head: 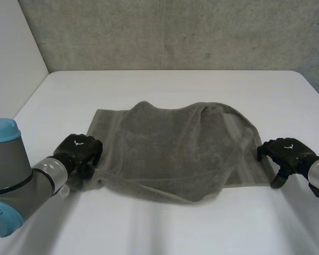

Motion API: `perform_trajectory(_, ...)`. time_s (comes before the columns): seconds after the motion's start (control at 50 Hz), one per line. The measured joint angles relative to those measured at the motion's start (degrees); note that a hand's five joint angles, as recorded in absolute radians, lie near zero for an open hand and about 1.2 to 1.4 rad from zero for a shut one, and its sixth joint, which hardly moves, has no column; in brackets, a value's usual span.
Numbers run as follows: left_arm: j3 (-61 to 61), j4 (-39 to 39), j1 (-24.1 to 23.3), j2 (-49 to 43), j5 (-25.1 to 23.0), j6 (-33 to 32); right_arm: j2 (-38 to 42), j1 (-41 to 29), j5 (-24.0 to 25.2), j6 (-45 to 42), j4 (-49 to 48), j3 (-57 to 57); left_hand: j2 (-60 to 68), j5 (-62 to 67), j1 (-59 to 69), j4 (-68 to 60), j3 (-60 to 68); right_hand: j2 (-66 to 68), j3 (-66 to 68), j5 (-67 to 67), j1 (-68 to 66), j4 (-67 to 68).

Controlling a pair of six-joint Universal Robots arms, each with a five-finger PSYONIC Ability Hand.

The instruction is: Fold the towel.

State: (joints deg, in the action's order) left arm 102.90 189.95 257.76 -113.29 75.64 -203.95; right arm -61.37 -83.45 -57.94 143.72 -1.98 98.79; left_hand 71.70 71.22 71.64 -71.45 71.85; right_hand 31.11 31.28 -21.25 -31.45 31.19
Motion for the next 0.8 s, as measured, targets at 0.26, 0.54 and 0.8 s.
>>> perform_trajectory(0.26, -0.3, 0.0, -0.2, -0.1, 0.0, 0.3, 2.4, -2.7, -0.3, 0.1, -0.3, -3.1, 0.0, 0.0, 0.0, 0.0, 0.0, 1.2, 1.2, -0.6, -1.2, 1.1)
perform_trajectory(0.54, -0.4, 0.0, -0.2, -0.1, -0.1, 0.3, 3.9, -4.9, -1.6, 0.5, -0.7, -6.1, 0.0, 0.0, 0.0, 0.0, 0.0, 18.9, 18.8, -18.3, -18.8, 18.9)
perform_trajectory(0.8, -0.5, 0.0, -0.1, -0.1, -0.1, 0.3, 4.4, -6.8, -2.9, 0.8, -1.0, -8.5, 0.0, 0.0, 0.0, 0.0, 0.0, 31.2, 30.5, -30.7, -31.4, 30.7)
